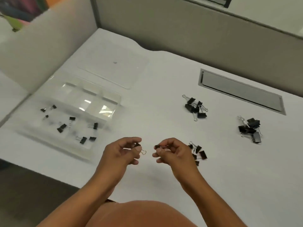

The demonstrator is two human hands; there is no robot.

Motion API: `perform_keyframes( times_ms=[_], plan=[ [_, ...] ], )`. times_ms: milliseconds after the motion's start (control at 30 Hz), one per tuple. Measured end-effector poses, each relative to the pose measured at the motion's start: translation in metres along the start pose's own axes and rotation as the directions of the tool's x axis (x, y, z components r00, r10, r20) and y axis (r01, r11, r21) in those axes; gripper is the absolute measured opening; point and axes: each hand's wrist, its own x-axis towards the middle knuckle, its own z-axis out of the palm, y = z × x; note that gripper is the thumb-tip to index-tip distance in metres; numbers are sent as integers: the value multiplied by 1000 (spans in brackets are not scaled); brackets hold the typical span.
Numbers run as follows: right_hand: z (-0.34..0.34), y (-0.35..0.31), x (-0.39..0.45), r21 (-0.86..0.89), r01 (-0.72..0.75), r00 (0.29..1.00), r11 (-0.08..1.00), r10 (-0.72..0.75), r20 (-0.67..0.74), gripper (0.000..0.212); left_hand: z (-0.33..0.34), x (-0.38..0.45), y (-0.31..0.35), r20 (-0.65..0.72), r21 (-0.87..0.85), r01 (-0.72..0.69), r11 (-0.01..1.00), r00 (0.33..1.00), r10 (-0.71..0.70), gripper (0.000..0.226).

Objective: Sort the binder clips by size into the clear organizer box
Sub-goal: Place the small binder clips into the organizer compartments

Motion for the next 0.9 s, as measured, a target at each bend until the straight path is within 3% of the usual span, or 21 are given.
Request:
perform_keyframes(
  times_ms=[100,200,367,467,533,733,900],
  plan=[
    [66,-5,10,-97,30,993,995,-19,117,10,-64,2,5,-120,-6,-31,999,992,30,22],
    [122,-14,20,-284,176,971,942,-118,208,7,-114,6,7,-209,-9,-41,999,977,38,20],
    [185,-26,47,-537,449,892,714,-322,319,5,-166,12,8,-248,26,-39,999,968,44,18],
    [199,-22,61,-673,539,842,506,-309,442,10,-181,19,9,-229,88,-65,994,970,84,19],
    [200,-19,61,-715,545,838,436,-270,474,12,-186,24,11,-216,152,-91,984,969,123,19],
    [179,-4,43,-701,412,911,582,-245,332,11,-187,47,15,-159,437,-197,877,943,291,11],
    [159,5,25,-640,282,959,715,-189,211,13,-173,77,14,30,748,-331,575,882,470,7]
  ],
)
